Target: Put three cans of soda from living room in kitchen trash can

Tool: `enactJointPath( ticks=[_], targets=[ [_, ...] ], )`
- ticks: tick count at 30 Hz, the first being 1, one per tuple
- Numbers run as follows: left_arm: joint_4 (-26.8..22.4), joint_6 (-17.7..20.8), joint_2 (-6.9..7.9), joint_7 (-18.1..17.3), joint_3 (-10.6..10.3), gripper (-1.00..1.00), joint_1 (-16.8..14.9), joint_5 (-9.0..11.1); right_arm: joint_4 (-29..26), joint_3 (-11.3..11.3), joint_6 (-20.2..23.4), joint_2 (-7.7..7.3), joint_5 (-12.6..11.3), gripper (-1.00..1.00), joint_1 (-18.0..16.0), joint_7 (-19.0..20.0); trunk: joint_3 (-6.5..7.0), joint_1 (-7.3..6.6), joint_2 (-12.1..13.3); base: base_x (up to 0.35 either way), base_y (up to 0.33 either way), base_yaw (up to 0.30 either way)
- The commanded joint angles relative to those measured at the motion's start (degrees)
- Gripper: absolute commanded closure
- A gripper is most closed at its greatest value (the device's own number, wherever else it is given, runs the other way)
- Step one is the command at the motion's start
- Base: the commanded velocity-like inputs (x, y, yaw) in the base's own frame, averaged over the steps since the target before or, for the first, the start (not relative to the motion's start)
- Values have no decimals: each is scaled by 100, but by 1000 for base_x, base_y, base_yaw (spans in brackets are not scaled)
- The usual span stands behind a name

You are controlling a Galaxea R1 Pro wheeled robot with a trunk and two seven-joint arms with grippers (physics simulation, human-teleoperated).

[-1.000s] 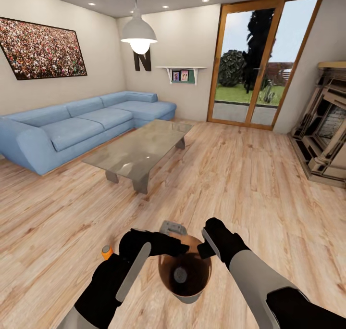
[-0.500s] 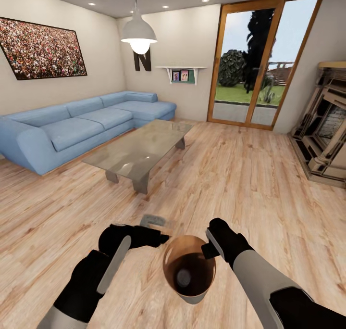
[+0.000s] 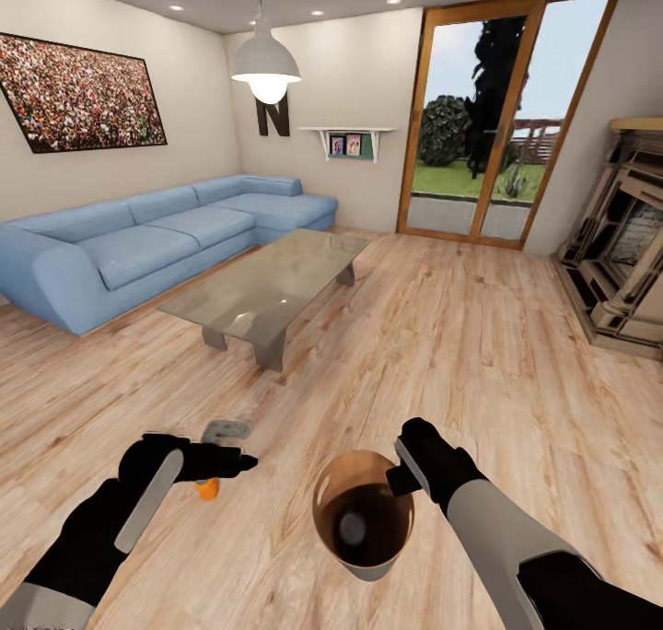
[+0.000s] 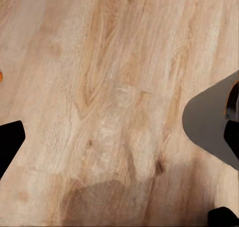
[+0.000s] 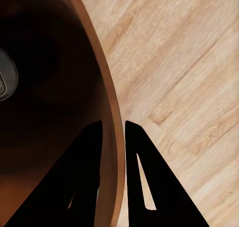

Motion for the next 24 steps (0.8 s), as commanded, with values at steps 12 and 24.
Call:
enactJointPath(
  ticks=[12, 24],
  targets=[
    [1023, 0, 61, 59, 17, -100, -3, 38, -70, -27, -235, 3, -100, 100, 28, 84, 1, 0, 0, 0, 0, 0],
    [1616, -749, 70, 83, 3, -100, 11, 35, -82, -310, -207, 12, -105, 100, 29, 98, 1, 0, 0, 0, 0, 9]
  ],
)
